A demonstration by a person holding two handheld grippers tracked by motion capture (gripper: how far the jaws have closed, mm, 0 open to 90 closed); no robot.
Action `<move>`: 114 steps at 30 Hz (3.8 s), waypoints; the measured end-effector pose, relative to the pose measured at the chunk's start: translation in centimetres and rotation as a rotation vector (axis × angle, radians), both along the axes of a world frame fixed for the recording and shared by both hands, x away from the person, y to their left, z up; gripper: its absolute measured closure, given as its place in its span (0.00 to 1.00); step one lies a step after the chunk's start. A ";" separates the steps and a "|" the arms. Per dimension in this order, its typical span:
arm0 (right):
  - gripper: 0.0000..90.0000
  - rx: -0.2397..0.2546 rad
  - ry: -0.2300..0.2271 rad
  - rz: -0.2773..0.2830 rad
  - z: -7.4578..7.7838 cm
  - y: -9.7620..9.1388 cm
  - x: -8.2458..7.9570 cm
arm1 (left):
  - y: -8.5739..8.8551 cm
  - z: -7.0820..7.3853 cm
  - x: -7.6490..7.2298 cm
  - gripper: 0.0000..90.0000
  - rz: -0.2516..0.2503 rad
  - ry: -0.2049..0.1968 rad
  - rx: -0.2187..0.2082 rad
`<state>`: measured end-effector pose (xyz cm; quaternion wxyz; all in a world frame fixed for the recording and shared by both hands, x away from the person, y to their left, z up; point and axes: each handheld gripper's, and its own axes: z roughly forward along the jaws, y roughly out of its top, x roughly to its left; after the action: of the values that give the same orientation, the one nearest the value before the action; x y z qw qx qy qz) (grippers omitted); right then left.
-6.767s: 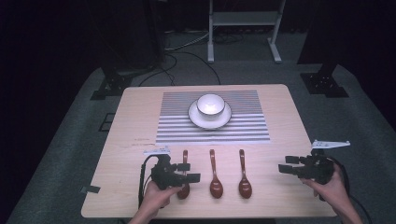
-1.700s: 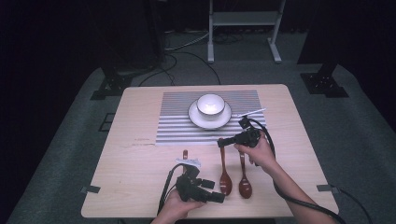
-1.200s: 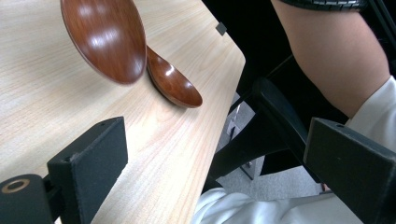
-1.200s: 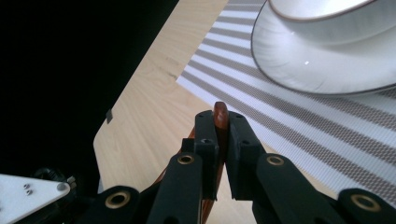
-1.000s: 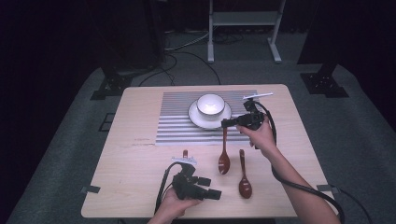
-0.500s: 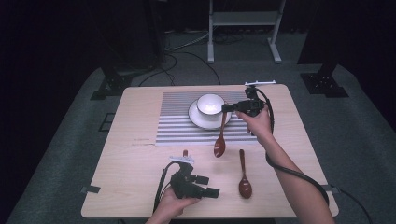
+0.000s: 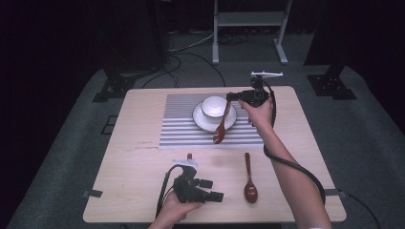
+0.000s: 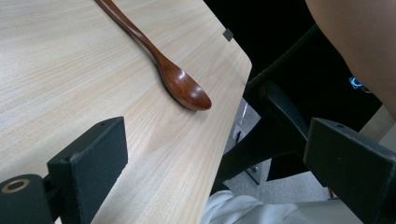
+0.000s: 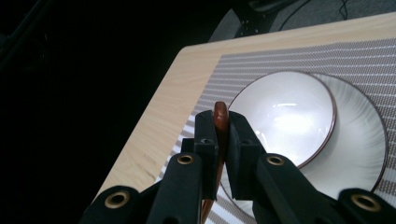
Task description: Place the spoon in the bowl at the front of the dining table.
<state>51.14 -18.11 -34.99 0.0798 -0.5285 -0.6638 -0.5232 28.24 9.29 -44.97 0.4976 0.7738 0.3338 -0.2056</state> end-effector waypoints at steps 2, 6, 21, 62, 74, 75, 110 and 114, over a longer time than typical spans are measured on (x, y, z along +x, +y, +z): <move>0.93 0.002 -0.006 -0.018 0.1 0.0 0.2 | 0.0 0.0 0.0 0.06 0.002 0.000 0.001; 0.93 0.000 -0.018 -0.062 0.2 -0.1 0.7 | 0.1 0.1 -0.1 0.06 0.006 -0.003 0.003; 0.93 0.017 -0.048 -0.197 1.0 -0.2 2.2 | 0.2 0.0 -0.1 0.06 0.005 -0.009 0.008; 0.93 0.000 -0.118 -0.486 -0.9 -0.6 3.4 | 0.4 0.0 -0.3 0.06 0.013 -0.008 0.000; 0.92 -0.013 -0.087 -0.486 -2.8 -1.2 3.2 | 0.4 0.0 -0.3 0.06 0.016 -0.009 0.004; 0.92 -0.013 -0.087 -0.486 -2.8 -1.2 3.2 | 0.4 0.0 -0.3 0.06 0.017 -0.009 0.003; 0.86 0.034 -0.018 -0.434 -5.1 -2.7 2.8 | 0.3 -0.1 -0.2 0.06 0.019 -0.015 0.016; 0.84 0.031 -0.019 -0.425 -5.0 -2.6 2.8 | 0.2 -0.1 -0.3 0.06 0.015 -0.016 0.018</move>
<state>53.90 -20.73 -40.03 -0.0305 -0.6504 -0.5301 -0.5432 27.99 9.45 -45.03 0.4947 0.7773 0.3375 -0.1926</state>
